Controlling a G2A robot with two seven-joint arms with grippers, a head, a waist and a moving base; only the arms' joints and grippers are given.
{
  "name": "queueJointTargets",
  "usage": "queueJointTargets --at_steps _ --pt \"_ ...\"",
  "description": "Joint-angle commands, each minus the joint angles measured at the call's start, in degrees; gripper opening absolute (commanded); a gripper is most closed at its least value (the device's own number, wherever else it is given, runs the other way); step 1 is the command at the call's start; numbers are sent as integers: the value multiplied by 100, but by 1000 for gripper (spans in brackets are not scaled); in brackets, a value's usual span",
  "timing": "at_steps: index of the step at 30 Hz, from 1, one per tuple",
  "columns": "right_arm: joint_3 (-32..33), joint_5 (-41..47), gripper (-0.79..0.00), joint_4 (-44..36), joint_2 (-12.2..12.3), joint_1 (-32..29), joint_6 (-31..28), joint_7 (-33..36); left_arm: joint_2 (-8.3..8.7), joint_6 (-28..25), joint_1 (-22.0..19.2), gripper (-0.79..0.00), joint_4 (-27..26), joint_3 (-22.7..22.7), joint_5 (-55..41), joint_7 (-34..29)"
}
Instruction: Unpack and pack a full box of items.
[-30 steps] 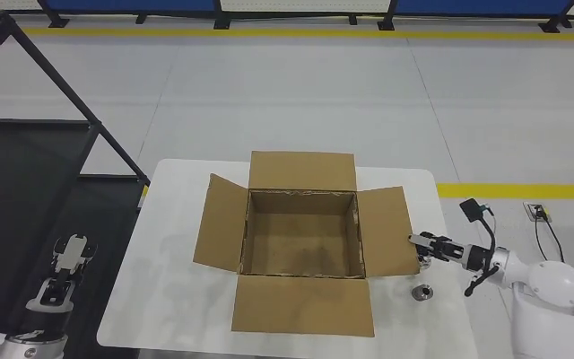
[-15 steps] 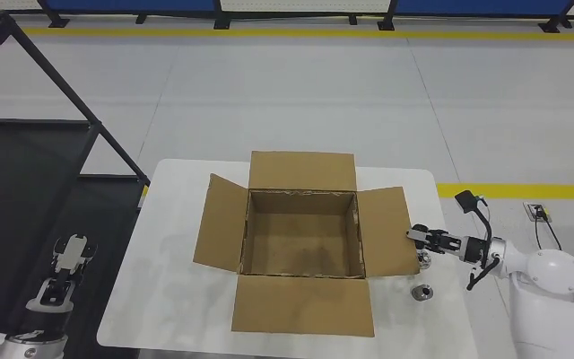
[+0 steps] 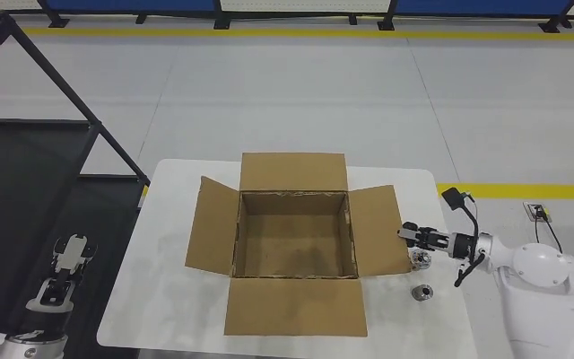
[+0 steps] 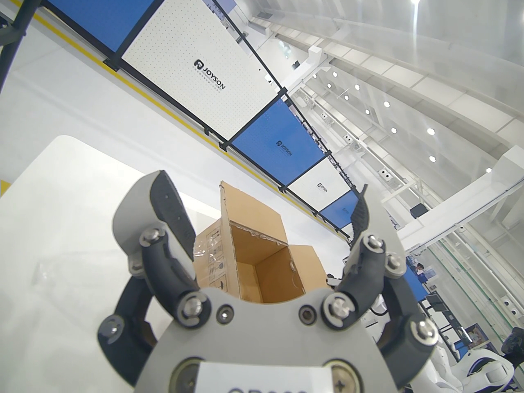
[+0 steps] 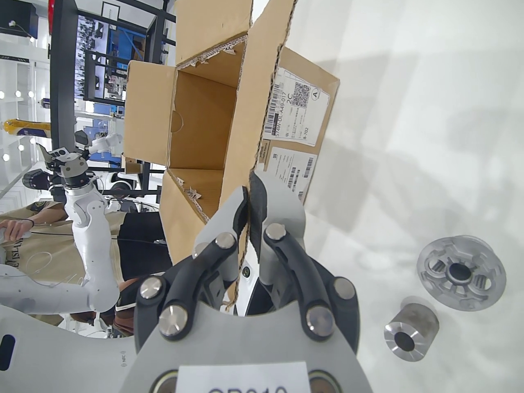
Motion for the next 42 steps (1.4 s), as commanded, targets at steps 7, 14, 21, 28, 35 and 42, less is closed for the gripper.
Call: queueJointTargets --at_steps 7,14,21,28,35,42 --pt "-122 113 -785 -350 98 -287 45 -150 0 0 0 0 0 0 0 0" --pt "16 -78 0 -940 200 -742 428 -541 0 0 0 0 0 0 0 0" --pt "940 33 0 -2264 321 -1977 711 -823 0 0 0 0 0 0 0 0" --pt "940 33 0 -2264 321 -1977 711 -823 0 0 0 0 0 0 0 0" --pt "940 33 0 -2264 321 -1977 711 -823 0 0 0 0 0 0 0 0" --pt "873 -110 0 -2389 348 -2071 384 -649 0 0 0 0 0 0 0 0"
